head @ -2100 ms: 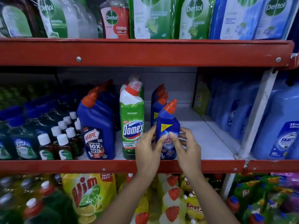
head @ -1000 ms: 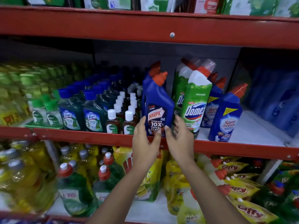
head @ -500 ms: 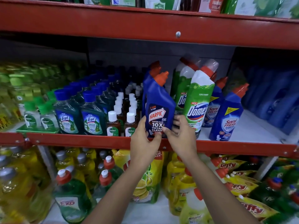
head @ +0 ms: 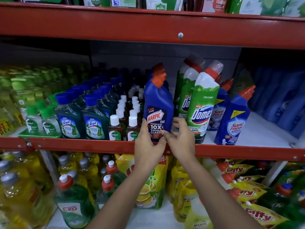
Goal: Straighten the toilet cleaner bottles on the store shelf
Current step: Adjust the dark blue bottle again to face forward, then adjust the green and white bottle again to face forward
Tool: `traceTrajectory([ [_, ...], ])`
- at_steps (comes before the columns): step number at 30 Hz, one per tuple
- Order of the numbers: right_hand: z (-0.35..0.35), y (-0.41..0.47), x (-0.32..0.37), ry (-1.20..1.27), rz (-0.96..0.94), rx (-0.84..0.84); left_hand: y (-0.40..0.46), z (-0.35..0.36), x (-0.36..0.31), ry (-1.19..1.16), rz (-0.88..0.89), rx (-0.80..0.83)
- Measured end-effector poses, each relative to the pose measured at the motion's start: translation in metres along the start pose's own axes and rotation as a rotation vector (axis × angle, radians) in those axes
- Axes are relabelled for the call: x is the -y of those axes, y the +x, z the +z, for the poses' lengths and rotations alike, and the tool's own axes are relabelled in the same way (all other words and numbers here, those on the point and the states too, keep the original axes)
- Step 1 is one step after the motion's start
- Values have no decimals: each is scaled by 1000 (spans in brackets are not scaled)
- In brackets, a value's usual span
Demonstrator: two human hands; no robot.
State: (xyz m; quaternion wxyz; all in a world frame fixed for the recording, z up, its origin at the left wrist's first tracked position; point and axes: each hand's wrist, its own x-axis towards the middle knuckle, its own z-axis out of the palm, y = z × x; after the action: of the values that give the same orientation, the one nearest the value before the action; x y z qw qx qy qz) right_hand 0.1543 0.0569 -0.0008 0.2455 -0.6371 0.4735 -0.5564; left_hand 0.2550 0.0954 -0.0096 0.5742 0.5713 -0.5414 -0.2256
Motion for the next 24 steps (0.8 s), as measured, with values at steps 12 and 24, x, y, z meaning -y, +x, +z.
traceTrajectory([
  [12,-9,2,-6,127,35,96,-5,10,-5,43,2,-44],
  [24,-79,-12,-16,51,-165,-341,-23,59,-35,74,227,-55],
])
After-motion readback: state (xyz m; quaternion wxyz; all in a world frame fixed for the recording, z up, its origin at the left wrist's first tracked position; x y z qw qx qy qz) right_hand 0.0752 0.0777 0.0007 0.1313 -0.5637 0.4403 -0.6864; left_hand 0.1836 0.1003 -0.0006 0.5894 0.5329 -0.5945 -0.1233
